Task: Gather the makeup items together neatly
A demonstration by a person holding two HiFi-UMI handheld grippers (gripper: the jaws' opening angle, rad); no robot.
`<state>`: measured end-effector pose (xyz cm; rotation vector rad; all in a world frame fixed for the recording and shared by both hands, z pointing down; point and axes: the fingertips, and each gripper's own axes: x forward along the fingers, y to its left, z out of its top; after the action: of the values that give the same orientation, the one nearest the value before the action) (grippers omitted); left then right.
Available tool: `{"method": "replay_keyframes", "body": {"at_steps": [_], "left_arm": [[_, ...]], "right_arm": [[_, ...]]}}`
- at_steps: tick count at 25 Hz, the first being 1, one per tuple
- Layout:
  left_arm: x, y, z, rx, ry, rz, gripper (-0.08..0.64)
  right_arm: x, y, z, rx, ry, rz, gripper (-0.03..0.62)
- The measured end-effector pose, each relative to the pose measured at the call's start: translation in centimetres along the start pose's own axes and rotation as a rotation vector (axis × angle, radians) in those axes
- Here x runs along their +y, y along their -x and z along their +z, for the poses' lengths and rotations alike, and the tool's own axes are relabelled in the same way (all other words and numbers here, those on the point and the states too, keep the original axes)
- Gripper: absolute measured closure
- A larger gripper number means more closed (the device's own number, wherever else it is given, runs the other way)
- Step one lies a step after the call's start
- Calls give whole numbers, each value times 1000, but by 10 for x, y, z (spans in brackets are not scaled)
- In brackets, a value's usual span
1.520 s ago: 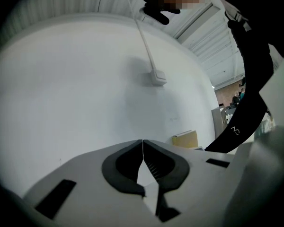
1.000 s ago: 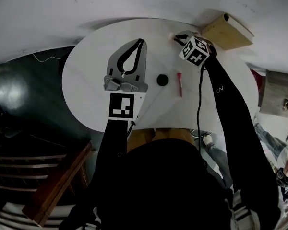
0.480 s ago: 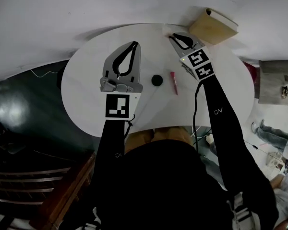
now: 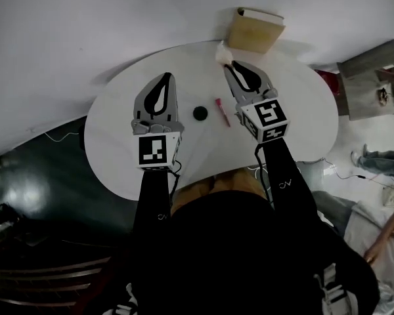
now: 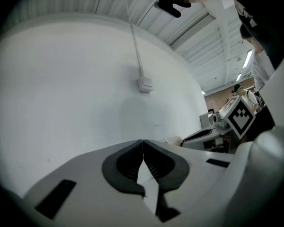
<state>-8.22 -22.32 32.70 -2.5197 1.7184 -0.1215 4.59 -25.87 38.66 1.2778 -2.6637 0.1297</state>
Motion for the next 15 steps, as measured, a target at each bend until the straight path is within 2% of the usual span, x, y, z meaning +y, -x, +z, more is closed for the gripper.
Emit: {"method": "replay_keyframes", "body": {"at_steps": [7,13,15], "left_arm": [[-32,7,26,-50,-29,-38,551],[-53,7,41,-83,-54,-84,551],[-55,8,40,-68,-67,-86,551]], "right_arm": [[13,68,30,-149,16,-60,523],[2,86,34,-164,13,-95,522],[-2,89,34,-165,5,-111,522]]}}
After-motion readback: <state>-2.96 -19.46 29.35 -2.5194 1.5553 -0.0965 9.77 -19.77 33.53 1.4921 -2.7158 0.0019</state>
